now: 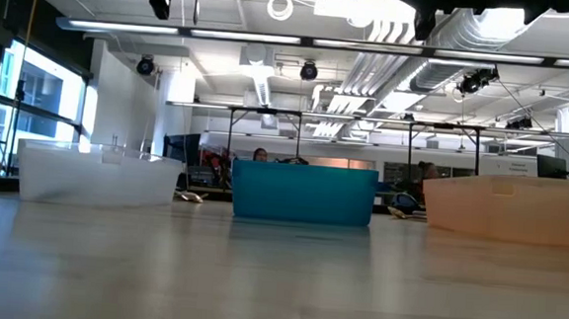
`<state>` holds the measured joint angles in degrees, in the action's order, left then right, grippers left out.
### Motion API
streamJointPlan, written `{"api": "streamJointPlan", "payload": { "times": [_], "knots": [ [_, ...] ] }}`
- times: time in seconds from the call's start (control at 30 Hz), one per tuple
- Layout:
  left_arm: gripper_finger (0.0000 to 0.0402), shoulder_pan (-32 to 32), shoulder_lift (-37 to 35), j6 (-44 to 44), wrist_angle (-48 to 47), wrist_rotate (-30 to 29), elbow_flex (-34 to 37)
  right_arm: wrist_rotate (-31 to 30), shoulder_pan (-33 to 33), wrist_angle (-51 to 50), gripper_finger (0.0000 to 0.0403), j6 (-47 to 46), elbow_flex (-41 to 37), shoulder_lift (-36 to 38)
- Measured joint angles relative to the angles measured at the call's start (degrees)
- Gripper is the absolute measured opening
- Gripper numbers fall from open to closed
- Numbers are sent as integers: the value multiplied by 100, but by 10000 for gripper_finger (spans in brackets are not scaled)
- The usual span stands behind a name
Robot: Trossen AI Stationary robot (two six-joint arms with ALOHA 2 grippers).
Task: Sort silverware by color (type)
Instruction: Put the black spoon into the transparent bin
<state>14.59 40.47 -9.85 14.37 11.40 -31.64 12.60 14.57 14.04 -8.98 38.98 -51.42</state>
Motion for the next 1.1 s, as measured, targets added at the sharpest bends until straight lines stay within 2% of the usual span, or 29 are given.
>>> {"api": "streamJointPlan", "payload": {
  "times": [0.3,0.43,0.6,0.77,0.9,1.1],
  "knots": [
    [1,0,0,0,0,-13,0,2,0,-49,0,45,0,1],
    [1,-4,0,-133,-110,-228,-18,2,0,-149,0,45,0,2],
    [1,20,2,-414,-1808,-868,-352,2,0,-153,0,45,0,2],
    [1,225,55,-1093,-3609,-1553,-490,2,0,-243,0,45,0,2],
    [1,404,167,-1614,-4756,-1740,-440,2,0,-344,0,46,0,2],
    [1,570,611,-2094,-5085,-1628,-255,0,4,-457,0,47,0,0]
  ]
}}
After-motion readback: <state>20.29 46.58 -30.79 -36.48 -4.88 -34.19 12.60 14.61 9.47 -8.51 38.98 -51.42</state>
